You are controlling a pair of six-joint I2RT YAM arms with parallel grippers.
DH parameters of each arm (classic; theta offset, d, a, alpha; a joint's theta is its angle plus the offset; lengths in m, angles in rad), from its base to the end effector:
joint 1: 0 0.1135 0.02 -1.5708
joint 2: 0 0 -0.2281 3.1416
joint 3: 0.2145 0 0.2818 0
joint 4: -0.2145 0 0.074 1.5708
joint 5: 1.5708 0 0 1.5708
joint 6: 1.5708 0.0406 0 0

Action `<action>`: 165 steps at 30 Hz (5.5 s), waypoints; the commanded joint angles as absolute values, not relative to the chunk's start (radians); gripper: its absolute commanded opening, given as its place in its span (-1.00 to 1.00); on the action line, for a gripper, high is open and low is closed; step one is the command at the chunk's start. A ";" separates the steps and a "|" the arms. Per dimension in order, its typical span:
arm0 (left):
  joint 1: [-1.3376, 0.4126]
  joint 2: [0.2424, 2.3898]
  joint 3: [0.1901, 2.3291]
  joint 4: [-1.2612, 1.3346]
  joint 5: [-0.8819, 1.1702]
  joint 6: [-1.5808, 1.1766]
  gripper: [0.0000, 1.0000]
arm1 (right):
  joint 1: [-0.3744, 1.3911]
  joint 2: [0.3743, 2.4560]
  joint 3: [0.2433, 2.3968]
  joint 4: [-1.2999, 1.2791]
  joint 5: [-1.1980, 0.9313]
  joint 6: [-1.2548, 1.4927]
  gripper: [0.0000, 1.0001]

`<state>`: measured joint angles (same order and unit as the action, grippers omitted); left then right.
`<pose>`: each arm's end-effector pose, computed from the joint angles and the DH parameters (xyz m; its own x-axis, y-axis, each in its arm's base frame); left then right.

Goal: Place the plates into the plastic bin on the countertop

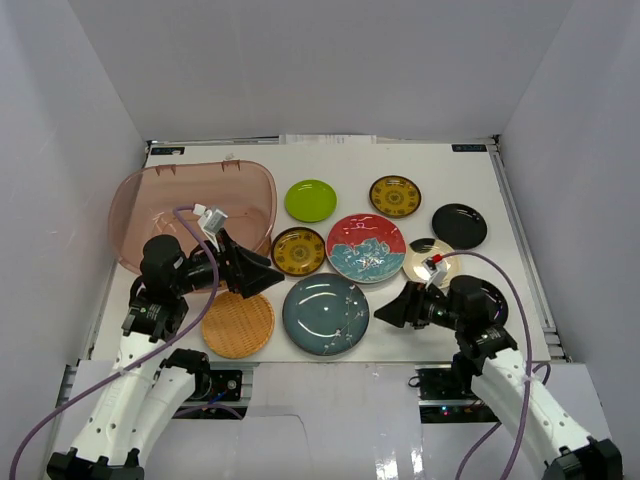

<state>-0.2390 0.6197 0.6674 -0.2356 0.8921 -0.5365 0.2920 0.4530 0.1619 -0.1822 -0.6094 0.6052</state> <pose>0.1909 -0.0791 0.3004 -0.6117 -0.1812 -0.7701 0.6736 0.3912 -0.6271 0.1766 0.0773 0.1429 -0.7709 0.2554 -0.5835 -0.3470 0.5998 0.7210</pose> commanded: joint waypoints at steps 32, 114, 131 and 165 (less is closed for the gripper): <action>-0.245 0.569 0.867 -0.298 0.828 -0.548 0.92 | 0.782 0.443 0.360 -0.118 -0.081 0.887 -0.85; -0.374 0.307 0.802 -0.500 0.293 -0.419 0.96 | 1.223 1.809 0.676 0.851 0.035 1.087 0.46; -0.373 0.396 0.942 -0.466 0.294 -0.451 0.96 | 1.249 1.325 0.446 0.565 0.251 1.045 -0.84; -0.374 0.434 1.025 -0.368 0.331 -0.571 0.96 | 0.973 2.436 2.226 0.097 0.064 0.709 -0.44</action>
<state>-0.3698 0.4278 1.0378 -0.3714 0.3161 -0.5552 0.9691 2.4893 2.1841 0.0048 0.0704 0.6773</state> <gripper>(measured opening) 0.978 0.248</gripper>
